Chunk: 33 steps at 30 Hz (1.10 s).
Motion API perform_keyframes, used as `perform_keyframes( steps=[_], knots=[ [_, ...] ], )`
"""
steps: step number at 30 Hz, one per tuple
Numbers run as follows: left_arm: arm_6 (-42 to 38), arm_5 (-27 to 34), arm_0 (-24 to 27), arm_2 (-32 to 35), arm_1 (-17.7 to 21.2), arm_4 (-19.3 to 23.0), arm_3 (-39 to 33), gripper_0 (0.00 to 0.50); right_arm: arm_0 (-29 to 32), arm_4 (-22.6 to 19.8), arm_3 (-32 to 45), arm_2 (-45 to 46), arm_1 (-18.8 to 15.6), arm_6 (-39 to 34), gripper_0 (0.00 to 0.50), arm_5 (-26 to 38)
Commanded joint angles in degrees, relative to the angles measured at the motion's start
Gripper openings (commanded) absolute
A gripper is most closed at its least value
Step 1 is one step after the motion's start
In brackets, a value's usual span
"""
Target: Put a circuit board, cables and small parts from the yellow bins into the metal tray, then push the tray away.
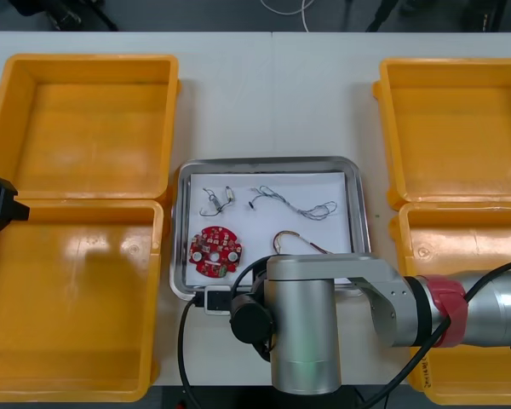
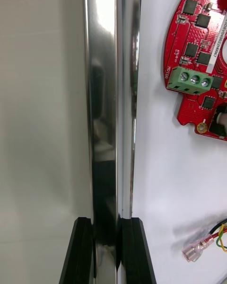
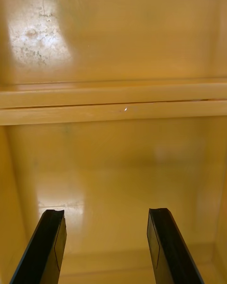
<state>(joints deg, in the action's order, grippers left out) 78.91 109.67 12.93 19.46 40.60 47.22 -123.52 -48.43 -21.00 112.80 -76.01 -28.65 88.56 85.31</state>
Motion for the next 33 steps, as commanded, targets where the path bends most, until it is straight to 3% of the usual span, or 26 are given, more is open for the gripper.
perform_keyframes(
  steps=[1, 6, 33],
  knots=[
    [5.1, 0.3, -0.8, 1.0, 2.4, -0.5, -1.6, 0.500, -1.2, 0.3, -4.0, 1.9, 0.0, 2.3, 0.000, -1.1],
    [5.1, 0.3, -0.8, 1.0, 2.4, -0.5, -1.6, 0.500, -1.5, -1.5, -5.5, 3.9, -0.1, 2.8, 0.000, -1.7],
    [5.1, 0.3, -0.8, 1.0, 2.4, -0.5, -1.6, 0.500, -3.4, -1.6, -12.8, 6.5, -1.2, 5.5, 0.000, -8.4]
  ],
)
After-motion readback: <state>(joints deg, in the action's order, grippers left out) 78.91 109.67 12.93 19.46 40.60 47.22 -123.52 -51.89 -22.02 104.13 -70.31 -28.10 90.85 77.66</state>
